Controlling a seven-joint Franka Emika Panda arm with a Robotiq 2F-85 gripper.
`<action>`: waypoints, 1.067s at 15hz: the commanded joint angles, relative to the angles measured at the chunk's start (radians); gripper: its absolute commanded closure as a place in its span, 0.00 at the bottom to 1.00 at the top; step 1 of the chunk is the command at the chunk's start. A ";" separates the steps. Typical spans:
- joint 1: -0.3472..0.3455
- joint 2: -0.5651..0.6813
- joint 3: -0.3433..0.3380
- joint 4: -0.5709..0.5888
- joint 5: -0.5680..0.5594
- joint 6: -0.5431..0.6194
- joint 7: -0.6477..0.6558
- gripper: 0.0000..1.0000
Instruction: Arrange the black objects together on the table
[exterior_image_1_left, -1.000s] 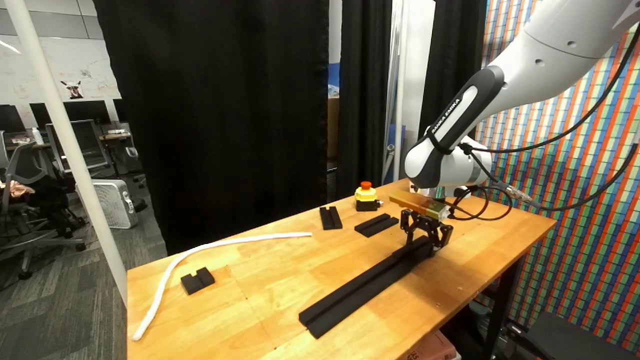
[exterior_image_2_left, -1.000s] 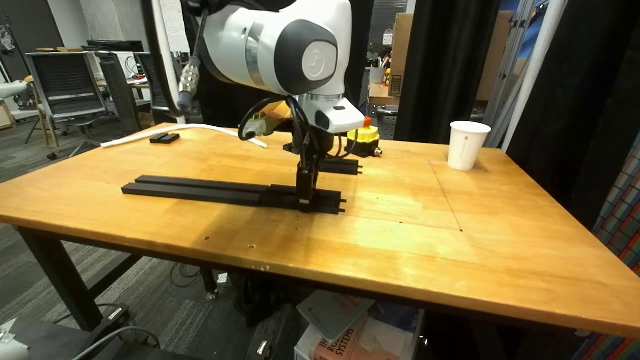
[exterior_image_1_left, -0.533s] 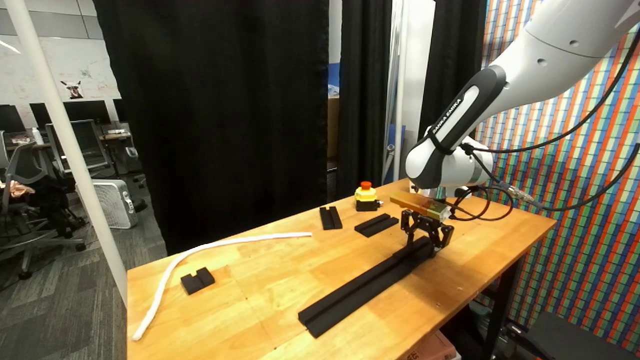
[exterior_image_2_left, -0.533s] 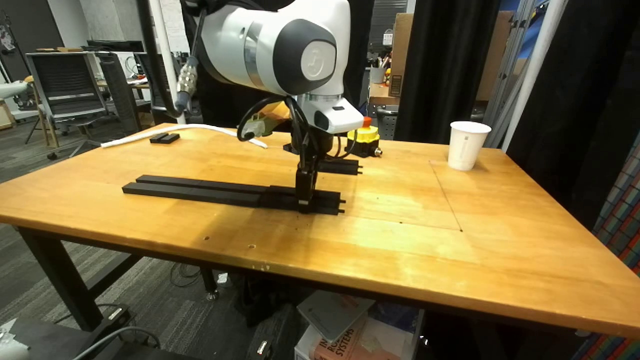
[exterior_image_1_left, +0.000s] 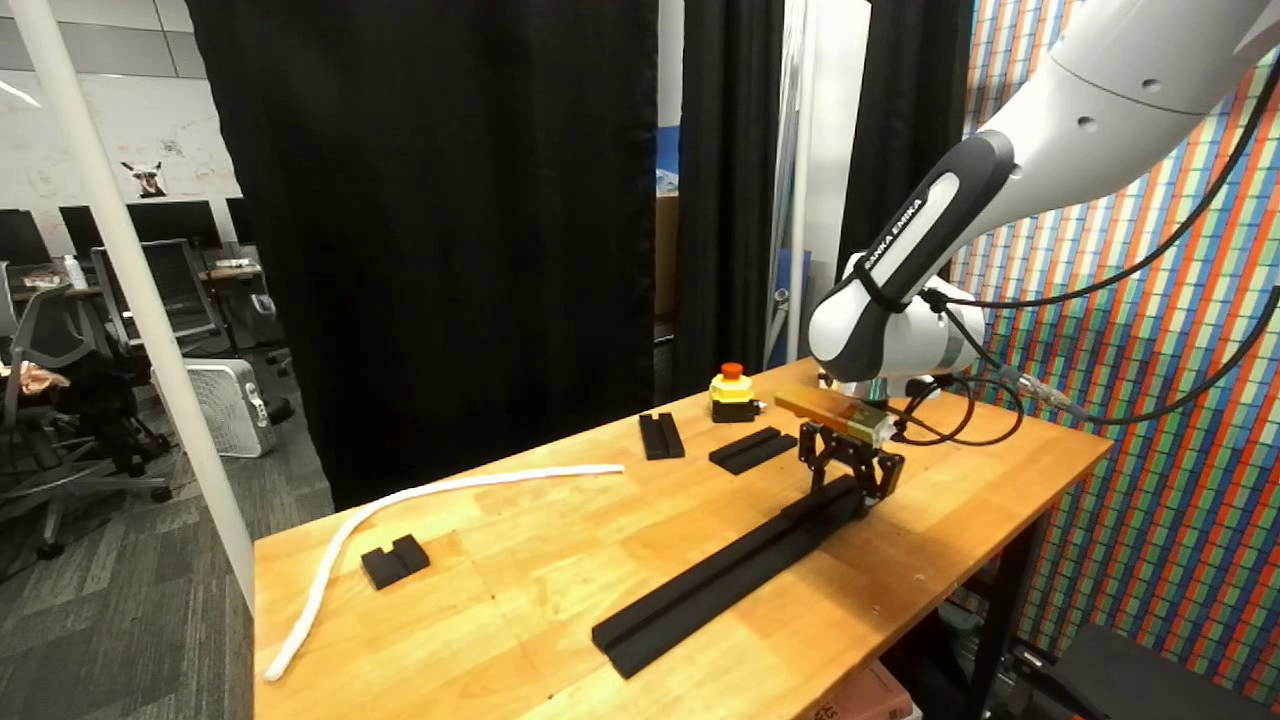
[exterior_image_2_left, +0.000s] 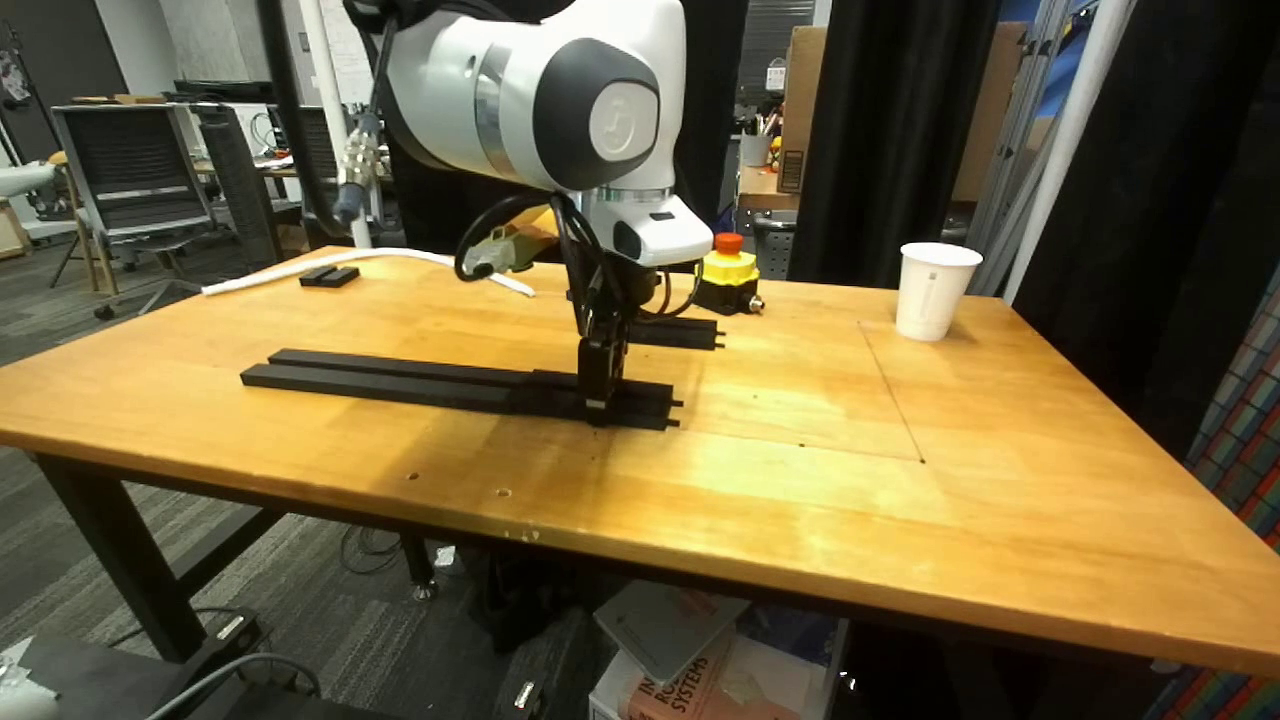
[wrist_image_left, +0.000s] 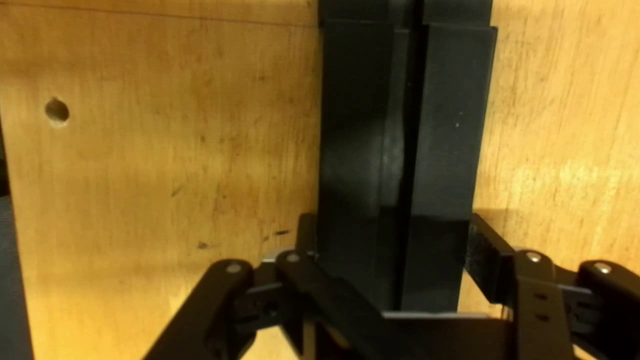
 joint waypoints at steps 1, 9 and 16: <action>0.012 -0.044 -0.002 -0.056 -0.034 0.034 0.065 0.53; 0.007 -0.070 0.002 -0.096 -0.072 0.052 0.105 0.53; 0.011 -0.062 0.019 -0.099 -0.051 0.054 0.133 0.53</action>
